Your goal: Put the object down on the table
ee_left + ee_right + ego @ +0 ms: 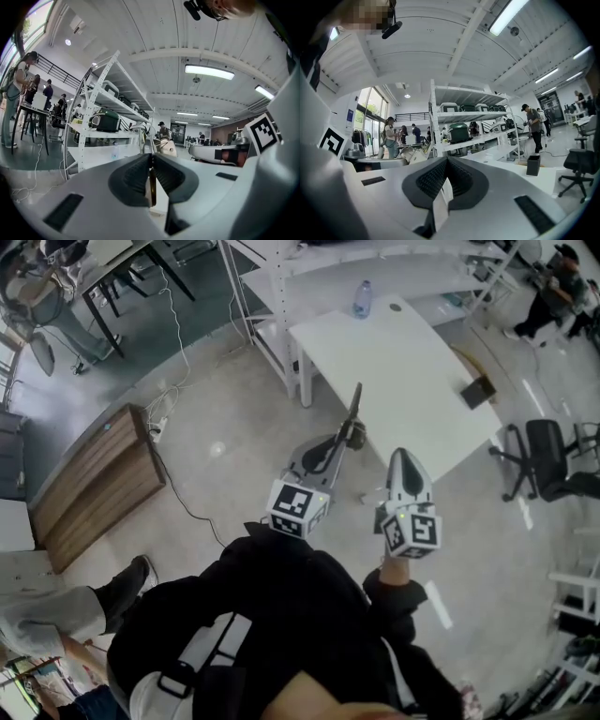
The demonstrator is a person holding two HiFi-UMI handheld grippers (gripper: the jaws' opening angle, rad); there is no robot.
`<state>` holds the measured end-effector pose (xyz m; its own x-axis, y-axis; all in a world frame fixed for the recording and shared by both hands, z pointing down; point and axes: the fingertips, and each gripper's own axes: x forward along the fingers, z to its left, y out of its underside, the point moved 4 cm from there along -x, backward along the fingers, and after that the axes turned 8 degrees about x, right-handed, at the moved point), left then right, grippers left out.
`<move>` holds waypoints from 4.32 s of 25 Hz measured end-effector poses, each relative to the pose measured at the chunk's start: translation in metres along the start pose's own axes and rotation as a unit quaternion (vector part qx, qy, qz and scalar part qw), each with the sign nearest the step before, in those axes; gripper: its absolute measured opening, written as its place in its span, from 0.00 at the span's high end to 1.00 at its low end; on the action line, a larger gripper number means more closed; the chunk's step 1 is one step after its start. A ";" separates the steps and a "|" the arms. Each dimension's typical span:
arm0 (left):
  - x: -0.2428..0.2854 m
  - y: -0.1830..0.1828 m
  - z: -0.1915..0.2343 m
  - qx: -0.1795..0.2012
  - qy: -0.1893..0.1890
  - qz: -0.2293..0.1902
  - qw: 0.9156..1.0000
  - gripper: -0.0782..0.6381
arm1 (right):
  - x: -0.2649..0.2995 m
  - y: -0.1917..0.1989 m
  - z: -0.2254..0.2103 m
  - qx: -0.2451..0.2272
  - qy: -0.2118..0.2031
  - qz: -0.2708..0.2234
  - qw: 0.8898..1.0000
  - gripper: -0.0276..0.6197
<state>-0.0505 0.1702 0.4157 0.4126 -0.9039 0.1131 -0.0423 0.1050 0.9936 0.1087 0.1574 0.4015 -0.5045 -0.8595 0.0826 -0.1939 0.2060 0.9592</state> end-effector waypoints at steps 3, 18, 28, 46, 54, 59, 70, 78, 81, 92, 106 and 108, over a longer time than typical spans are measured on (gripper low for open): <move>0.040 -0.008 0.024 0.001 0.012 0.007 1.000 0.85 | 0.042 -0.010 -0.015 0.005 0.005 -0.001 1.000 0.97; 0.202 -0.035 0.128 0.016 0.073 0.026 0.997 0.85 | 0.206 -0.044 -0.073 0.024 0.072 0.008 0.997 0.97; 0.255 -0.028 0.151 0.032 0.117 0.052 0.991 0.85 | 0.244 -0.041 -0.096 0.031 0.114 0.015 0.993 0.97; 0.310 0.018 0.152 0.086 0.124 0.118 0.981 0.85 | 0.265 -0.002 -0.144 0.062 0.121 0.060 0.989 0.97; 0.337 0.036 0.145 0.116 0.122 0.140 0.976 0.85 | 0.263 0.023 -0.172 0.071 0.117 0.076 0.988 0.97; 0.351 0.058 0.142 0.149 0.126 0.165 0.967 0.85 | 0.261 0.037 -0.179 0.081 0.120 0.085 0.986 0.97; 0.386 0.116 0.128 0.285 0.153 0.221 0.920 0.85 | 0.250 0.068 -0.192 0.109 0.136 0.099 0.980 0.97; 0.407 0.160 0.120 0.380 0.173 0.263 0.870 0.85 | 0.243 0.079 -0.194 0.110 0.135 0.109 0.979 0.97; 0.412 0.173 0.118 0.406 0.179 0.273 0.854 0.85 | 0.242 0.084 -0.196 0.119 0.140 0.109 0.977 0.97; 0.425 0.212 0.111 0.445 0.201 0.308 0.816 0.85 | 0.241 0.084 -0.192 0.111 0.132 0.116 0.978 0.97; 0.416 0.246 0.102 0.449 0.224 0.343 0.794 0.80 | 0.226 0.086 -0.198 0.123 0.148 0.114 0.975 0.97; 0.415 0.244 0.101 0.437 0.225 0.347 0.799 0.76 | 0.224 0.086 -0.199 0.127 0.148 0.111 0.974 0.97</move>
<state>0.0184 -0.2213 0.7056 0.2906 -0.4926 0.8203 -0.9408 0.0092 0.3388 0.1460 -0.1105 0.5561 -0.3003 -0.8703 0.3903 -0.3295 0.4787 0.8138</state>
